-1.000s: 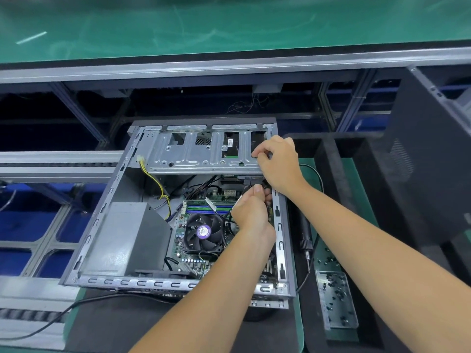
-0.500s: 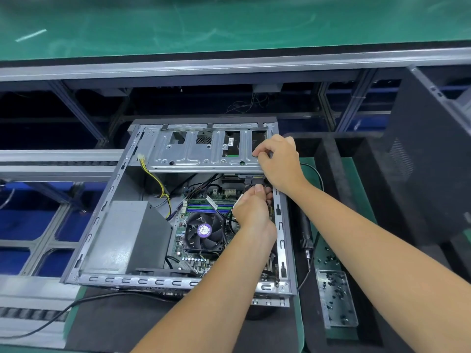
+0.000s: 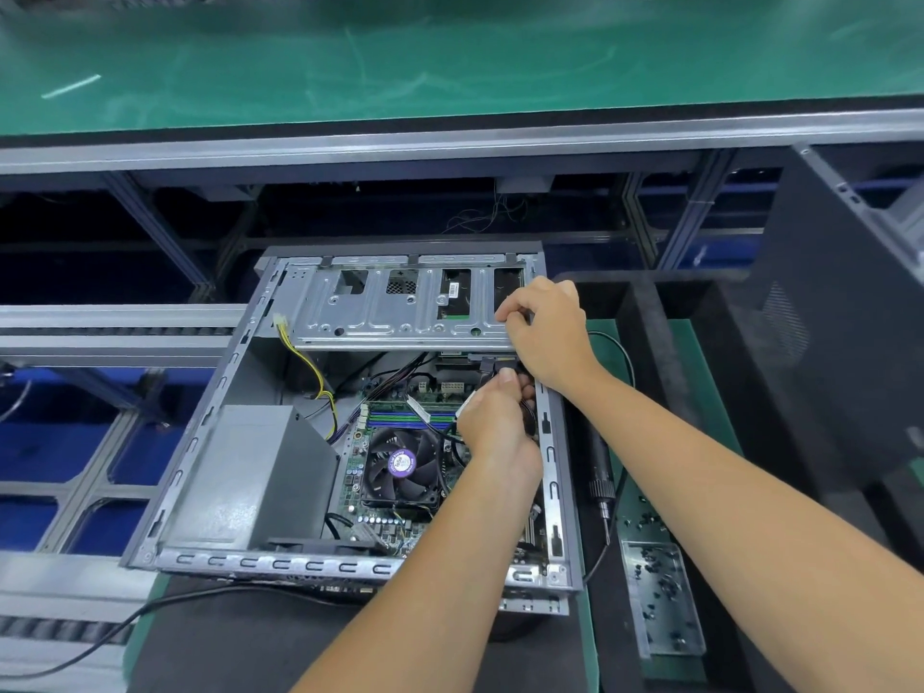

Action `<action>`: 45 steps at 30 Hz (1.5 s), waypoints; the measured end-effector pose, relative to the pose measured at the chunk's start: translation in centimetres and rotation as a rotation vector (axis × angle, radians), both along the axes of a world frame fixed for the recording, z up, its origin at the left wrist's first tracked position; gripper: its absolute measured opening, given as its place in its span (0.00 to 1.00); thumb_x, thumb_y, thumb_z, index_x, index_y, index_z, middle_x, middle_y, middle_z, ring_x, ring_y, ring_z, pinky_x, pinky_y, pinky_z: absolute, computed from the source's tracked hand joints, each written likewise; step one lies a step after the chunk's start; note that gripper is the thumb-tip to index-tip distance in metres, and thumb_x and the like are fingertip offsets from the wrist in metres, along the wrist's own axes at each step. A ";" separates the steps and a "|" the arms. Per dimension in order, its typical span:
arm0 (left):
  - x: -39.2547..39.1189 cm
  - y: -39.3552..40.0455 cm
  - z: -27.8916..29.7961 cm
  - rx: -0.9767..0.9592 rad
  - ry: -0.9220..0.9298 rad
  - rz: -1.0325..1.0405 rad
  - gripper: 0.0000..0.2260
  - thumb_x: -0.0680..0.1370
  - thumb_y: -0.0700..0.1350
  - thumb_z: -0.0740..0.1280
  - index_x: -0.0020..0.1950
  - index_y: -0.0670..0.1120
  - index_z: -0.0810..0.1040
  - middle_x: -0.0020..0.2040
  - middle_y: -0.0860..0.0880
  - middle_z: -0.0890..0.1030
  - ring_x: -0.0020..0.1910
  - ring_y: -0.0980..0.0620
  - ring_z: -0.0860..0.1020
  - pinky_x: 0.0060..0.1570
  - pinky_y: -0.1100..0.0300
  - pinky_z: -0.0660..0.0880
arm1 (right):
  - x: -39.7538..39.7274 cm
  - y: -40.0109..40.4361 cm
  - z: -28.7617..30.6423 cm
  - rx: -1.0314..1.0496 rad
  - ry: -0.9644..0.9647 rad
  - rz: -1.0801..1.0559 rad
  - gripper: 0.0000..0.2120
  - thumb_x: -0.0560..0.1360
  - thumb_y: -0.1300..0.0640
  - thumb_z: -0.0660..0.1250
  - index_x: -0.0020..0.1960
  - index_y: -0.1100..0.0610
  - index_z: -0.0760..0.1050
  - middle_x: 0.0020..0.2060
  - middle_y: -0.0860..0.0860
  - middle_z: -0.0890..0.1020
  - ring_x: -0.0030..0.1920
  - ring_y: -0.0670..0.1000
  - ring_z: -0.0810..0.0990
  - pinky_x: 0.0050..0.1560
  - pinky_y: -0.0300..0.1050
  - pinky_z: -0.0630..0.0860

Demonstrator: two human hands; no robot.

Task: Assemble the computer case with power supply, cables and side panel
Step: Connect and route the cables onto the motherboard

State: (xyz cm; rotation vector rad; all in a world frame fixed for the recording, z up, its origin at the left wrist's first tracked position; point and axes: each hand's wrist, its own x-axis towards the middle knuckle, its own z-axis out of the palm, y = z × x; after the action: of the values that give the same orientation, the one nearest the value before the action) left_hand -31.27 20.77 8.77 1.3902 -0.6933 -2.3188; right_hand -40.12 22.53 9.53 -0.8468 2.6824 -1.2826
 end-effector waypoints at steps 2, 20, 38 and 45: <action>0.1 0.0 0.1 0.000 0.009 -0.016 0.05 0.79 0.38 0.67 0.43 0.38 0.78 0.33 0.45 0.78 0.29 0.52 0.75 0.34 0.60 0.76 | 0.0 0.0 0.0 0.005 -0.001 -0.001 0.14 0.79 0.65 0.60 0.44 0.55 0.82 0.42 0.46 0.75 0.54 0.48 0.64 0.56 0.52 0.66; -0.4 -0.2 -0.1 -0.016 -0.046 -0.003 0.09 0.79 0.39 0.67 0.39 0.39 0.77 0.37 0.42 0.79 0.37 0.47 0.76 0.47 0.50 0.78 | 0.2 0.1 0.5 0.027 -0.009 0.013 0.13 0.79 0.66 0.60 0.45 0.57 0.82 0.37 0.41 0.69 0.52 0.48 0.63 0.57 0.56 0.68; -0.5 -0.4 0.5 -0.035 -0.032 0.001 0.06 0.73 0.37 0.73 0.38 0.39 0.78 0.30 0.46 0.80 0.22 0.55 0.76 0.22 0.67 0.70 | 0.1 0.0 0.4 0.049 -0.014 0.009 0.13 0.79 0.65 0.59 0.46 0.56 0.82 0.43 0.48 0.74 0.54 0.51 0.66 0.56 0.55 0.68; -0.3 -0.4 0.4 -0.089 -0.061 -0.054 0.12 0.77 0.41 0.70 0.35 0.40 0.74 0.31 0.45 0.76 0.27 0.51 0.72 0.29 0.61 0.71 | 0.2 0.0 0.5 0.057 -0.015 0.002 0.13 0.79 0.65 0.59 0.46 0.57 0.82 0.42 0.47 0.73 0.54 0.52 0.67 0.56 0.56 0.69</action>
State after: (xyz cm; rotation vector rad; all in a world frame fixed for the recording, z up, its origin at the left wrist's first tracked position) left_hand -31.57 20.39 9.15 1.4235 -0.8509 -2.2647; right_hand -39.94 22.54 9.98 -0.8294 2.6924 -1.2005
